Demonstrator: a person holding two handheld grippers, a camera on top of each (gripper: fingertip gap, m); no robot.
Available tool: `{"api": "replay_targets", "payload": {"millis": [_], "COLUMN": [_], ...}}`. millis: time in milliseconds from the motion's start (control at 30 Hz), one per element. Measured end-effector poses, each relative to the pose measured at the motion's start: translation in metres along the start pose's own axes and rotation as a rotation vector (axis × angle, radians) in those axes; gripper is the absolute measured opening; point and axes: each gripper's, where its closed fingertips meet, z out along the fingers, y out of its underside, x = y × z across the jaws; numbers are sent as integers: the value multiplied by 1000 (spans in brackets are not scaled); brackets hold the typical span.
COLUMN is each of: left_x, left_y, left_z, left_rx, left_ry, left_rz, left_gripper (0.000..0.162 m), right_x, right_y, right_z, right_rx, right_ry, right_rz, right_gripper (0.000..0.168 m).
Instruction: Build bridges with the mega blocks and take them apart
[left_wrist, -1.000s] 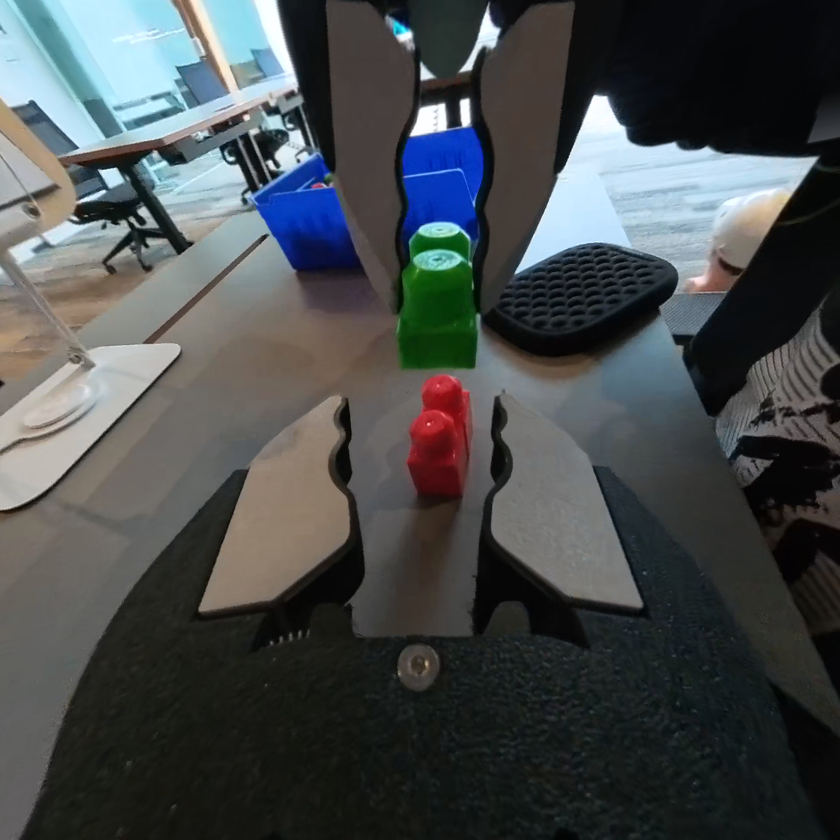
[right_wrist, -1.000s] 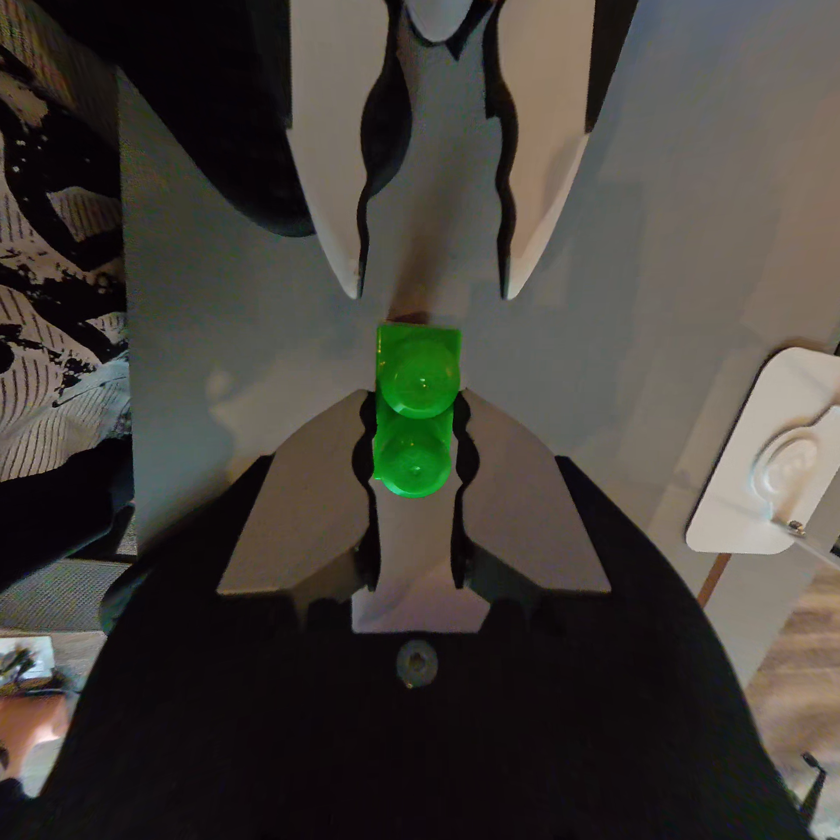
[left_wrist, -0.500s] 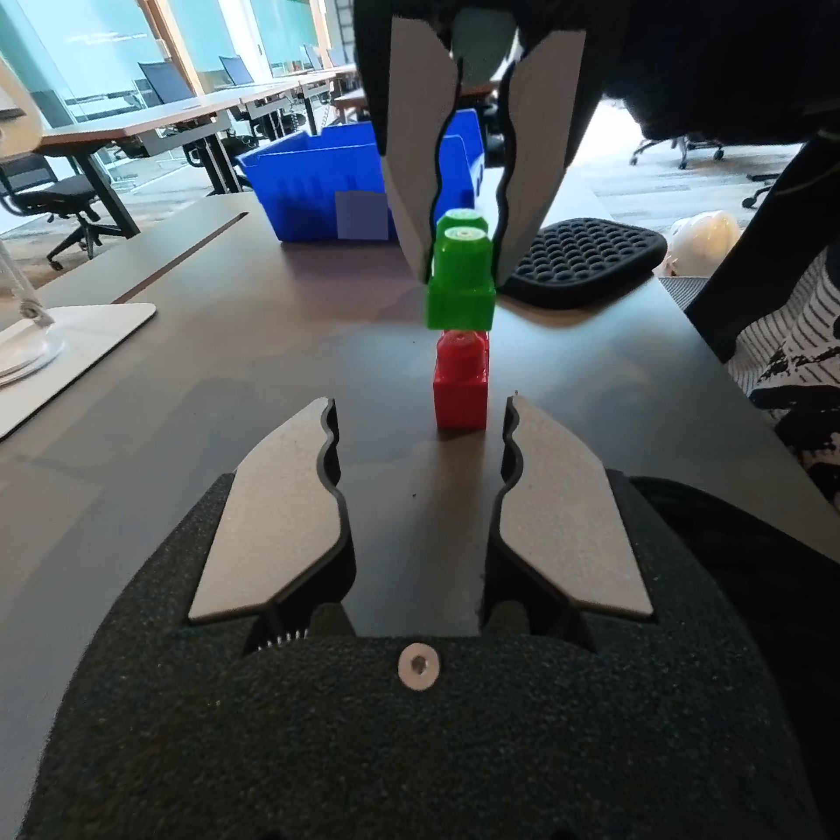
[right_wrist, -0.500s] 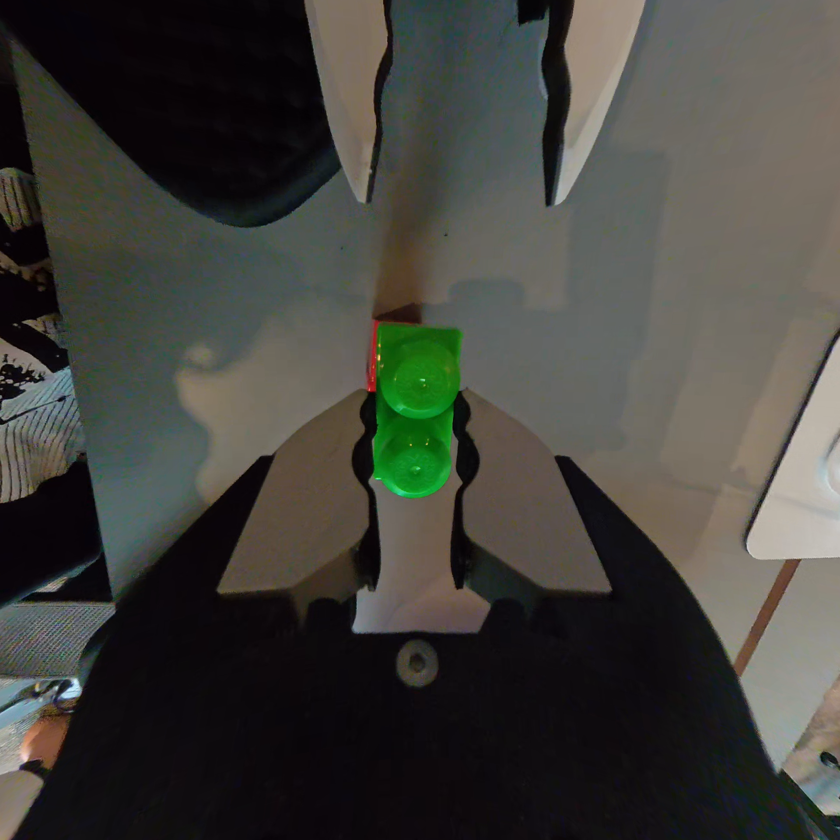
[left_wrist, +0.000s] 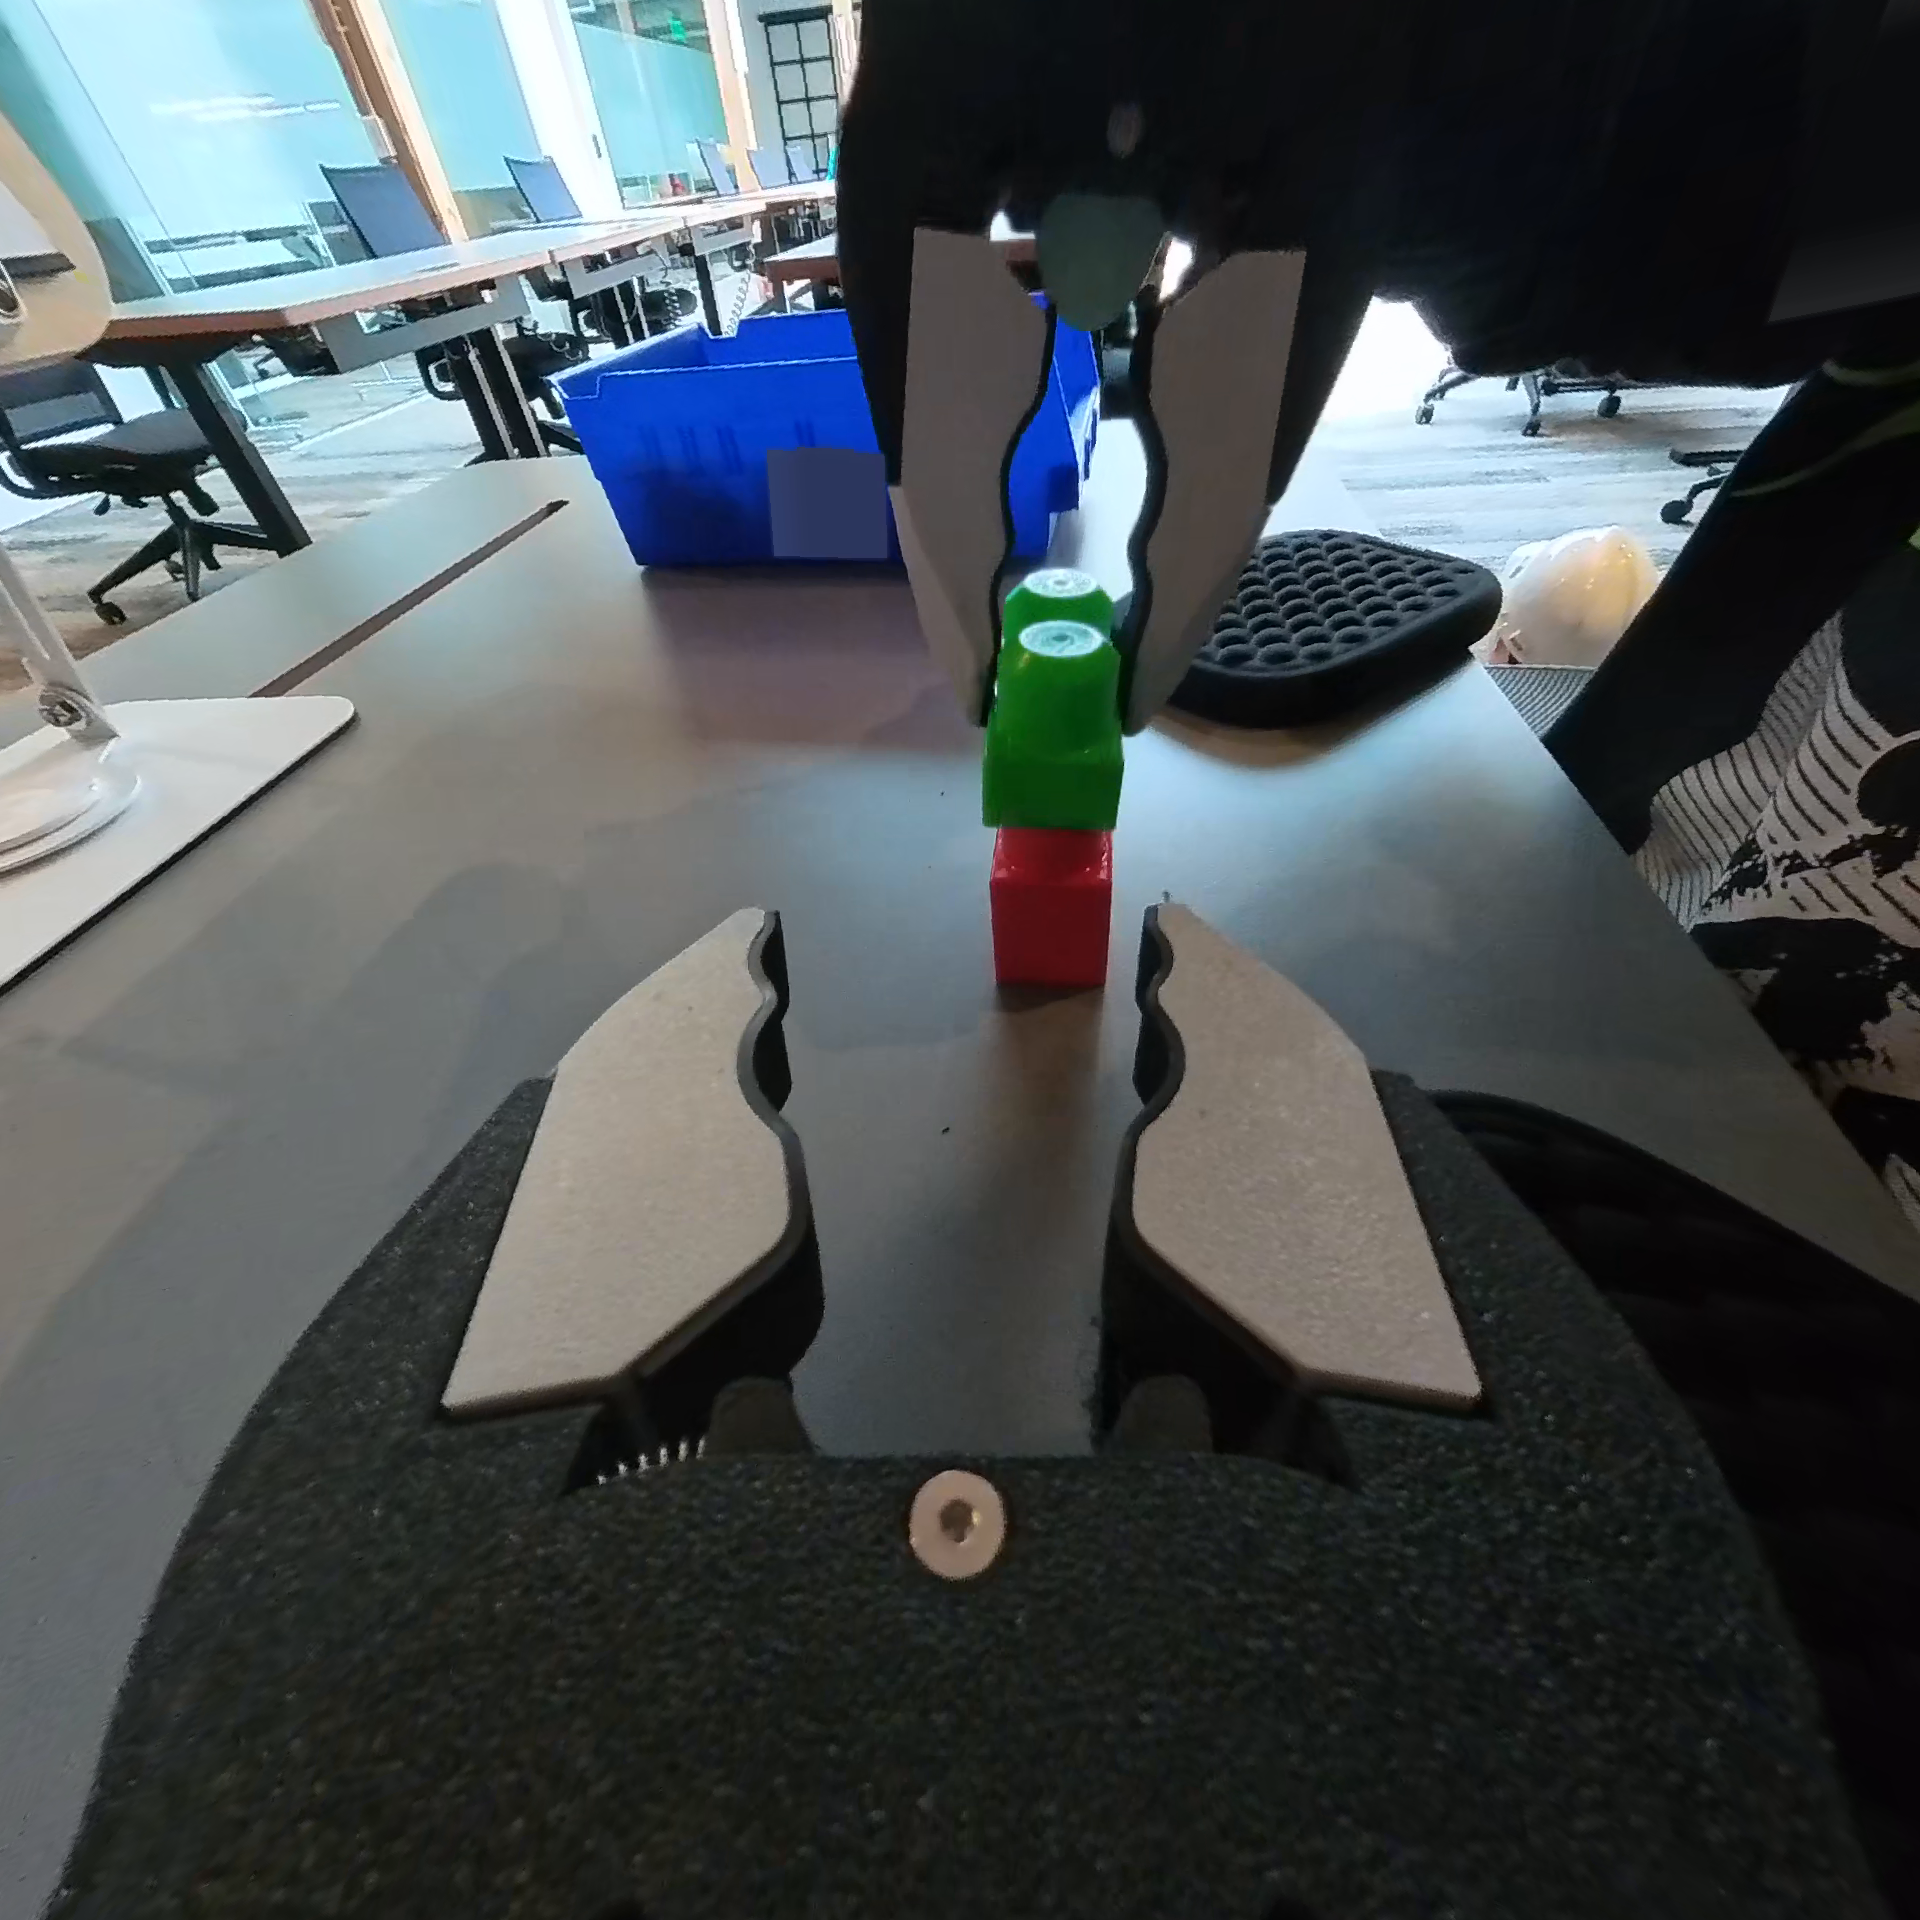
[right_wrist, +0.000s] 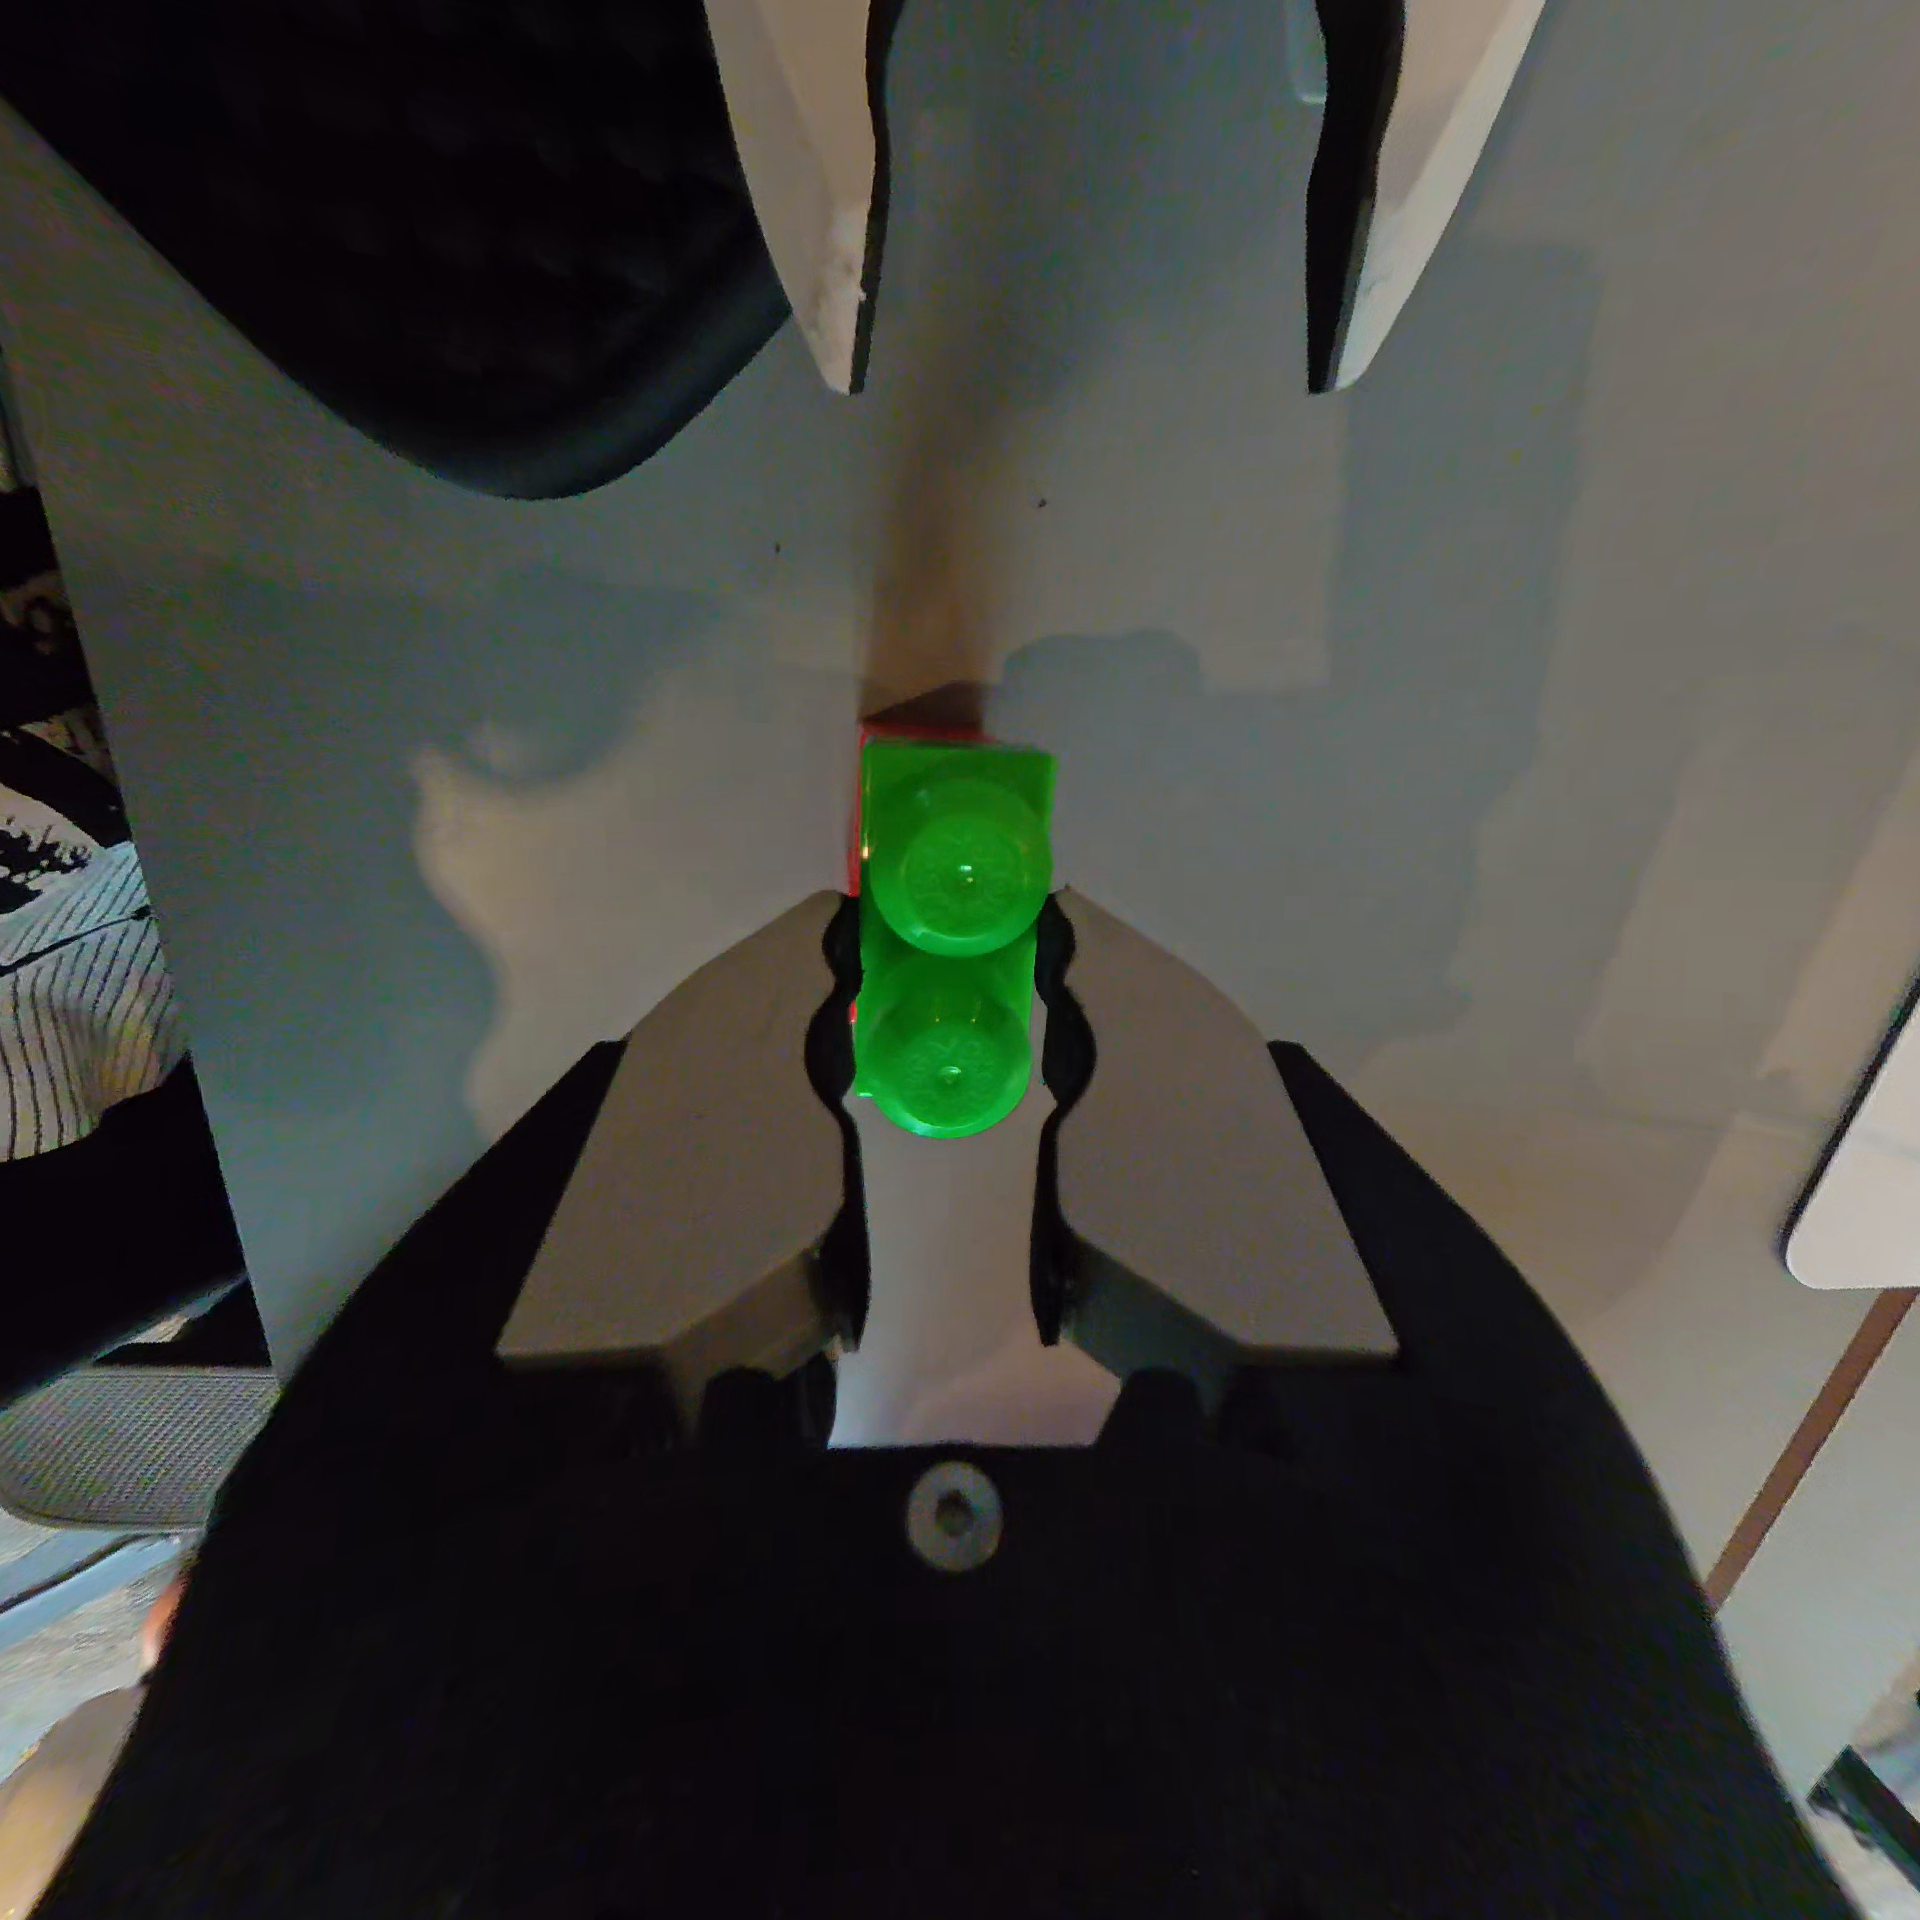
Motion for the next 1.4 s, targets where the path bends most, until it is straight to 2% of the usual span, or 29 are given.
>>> {"api": "replay_targets", "payload": {"millis": [567, 867, 1233, 1400], "left_x": [-3, -4, -5, -5], "left_y": [-1, -1, -2, -2], "left_z": [-1, -2, -2, -3], "left_rx": [8, 15, 21, 24], "left_ry": [-2, -1, 8, 8], "left_rz": [-26, -35, -57, -57], "left_gripper": [61, 60, 59, 59], "right_x": [-3, -3, -4, -4], "right_y": [4, 5, 7, 6], "right_z": [14, 18, 20, 21], "right_rx": [-20, 24, -99, -86], "right_ry": [-27, -25, -19, -37], "right_rz": [22, 46, 23, 32], "right_gripper": [32, 33, 33, 33]}}
